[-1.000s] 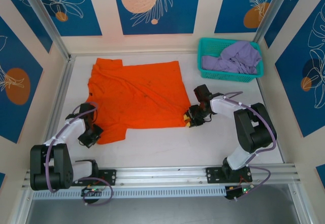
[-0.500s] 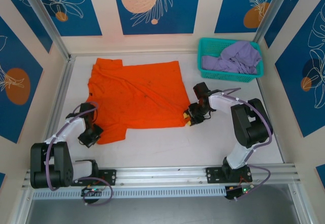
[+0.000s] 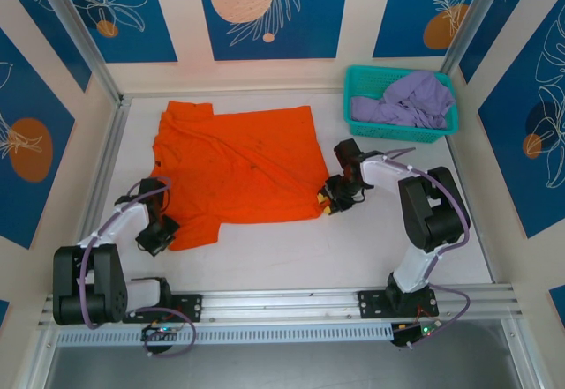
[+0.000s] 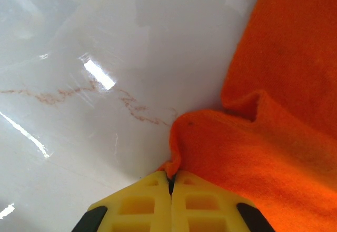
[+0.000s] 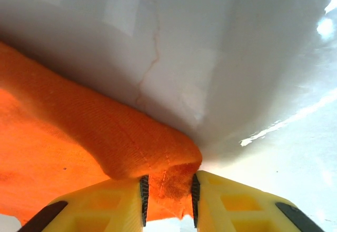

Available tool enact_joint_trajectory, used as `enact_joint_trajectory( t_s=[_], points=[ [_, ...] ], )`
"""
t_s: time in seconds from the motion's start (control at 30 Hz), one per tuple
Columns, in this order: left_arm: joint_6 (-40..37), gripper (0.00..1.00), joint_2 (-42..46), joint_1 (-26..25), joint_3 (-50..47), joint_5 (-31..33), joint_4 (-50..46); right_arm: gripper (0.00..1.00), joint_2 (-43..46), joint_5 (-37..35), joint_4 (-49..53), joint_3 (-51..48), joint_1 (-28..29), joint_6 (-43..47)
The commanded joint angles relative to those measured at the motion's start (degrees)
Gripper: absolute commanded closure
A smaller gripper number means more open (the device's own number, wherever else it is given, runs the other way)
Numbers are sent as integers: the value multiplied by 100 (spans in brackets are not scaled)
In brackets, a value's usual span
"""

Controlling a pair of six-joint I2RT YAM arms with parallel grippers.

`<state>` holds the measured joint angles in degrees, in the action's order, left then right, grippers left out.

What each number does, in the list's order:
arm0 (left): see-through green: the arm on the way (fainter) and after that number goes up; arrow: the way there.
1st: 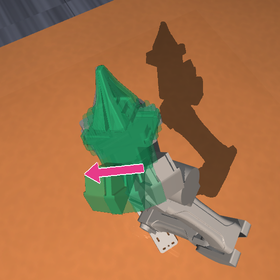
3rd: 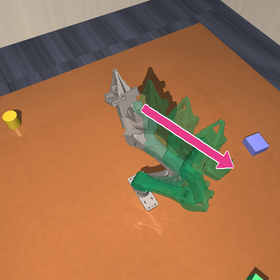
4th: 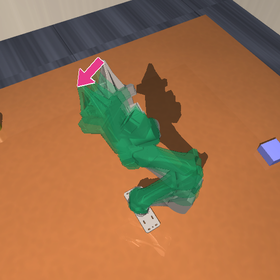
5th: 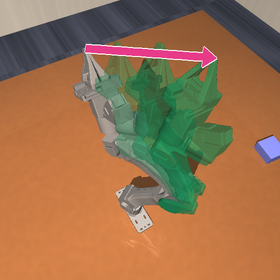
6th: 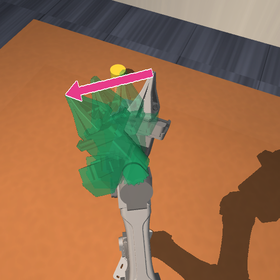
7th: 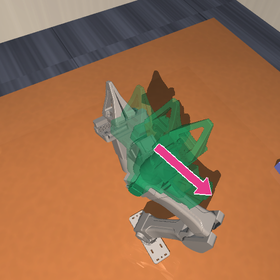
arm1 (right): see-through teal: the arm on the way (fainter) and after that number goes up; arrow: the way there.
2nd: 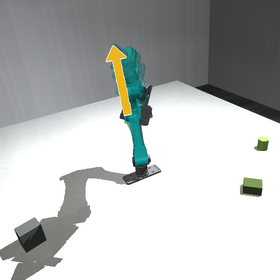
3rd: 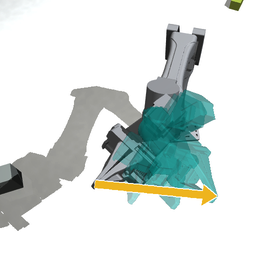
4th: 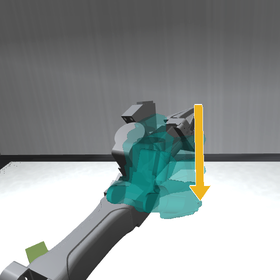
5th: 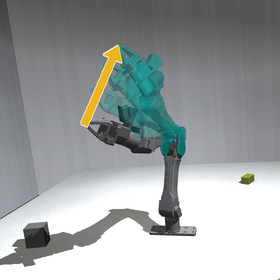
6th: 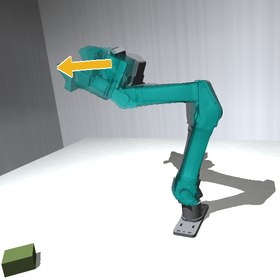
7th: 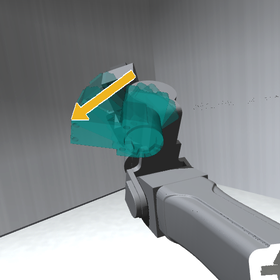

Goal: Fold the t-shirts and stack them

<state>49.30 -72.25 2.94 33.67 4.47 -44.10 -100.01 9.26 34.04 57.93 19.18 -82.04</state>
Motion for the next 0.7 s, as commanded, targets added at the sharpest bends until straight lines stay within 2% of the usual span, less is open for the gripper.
enact_joint_trajectory(
  t_s=[0.0, 0.13, 0.43, 0.67],
  points=[
    [-60, 97, -203, 66, -83, -86, 151, 72, -110, 120, 317, 164, 34, 141],
    [-87, 97, -245, 66, -61, -69, 138, 74, -261, 179, 358, 271, 37, 207],
    [-105, 97, -286, 66, -18, -68, 123, 72, -378, 222, 423, 412, 160, 313],
    [-119, 97, -313, 66, -33, -69, 138, 80, -469, 200, 524, 534, 174, 397]
  ],
)
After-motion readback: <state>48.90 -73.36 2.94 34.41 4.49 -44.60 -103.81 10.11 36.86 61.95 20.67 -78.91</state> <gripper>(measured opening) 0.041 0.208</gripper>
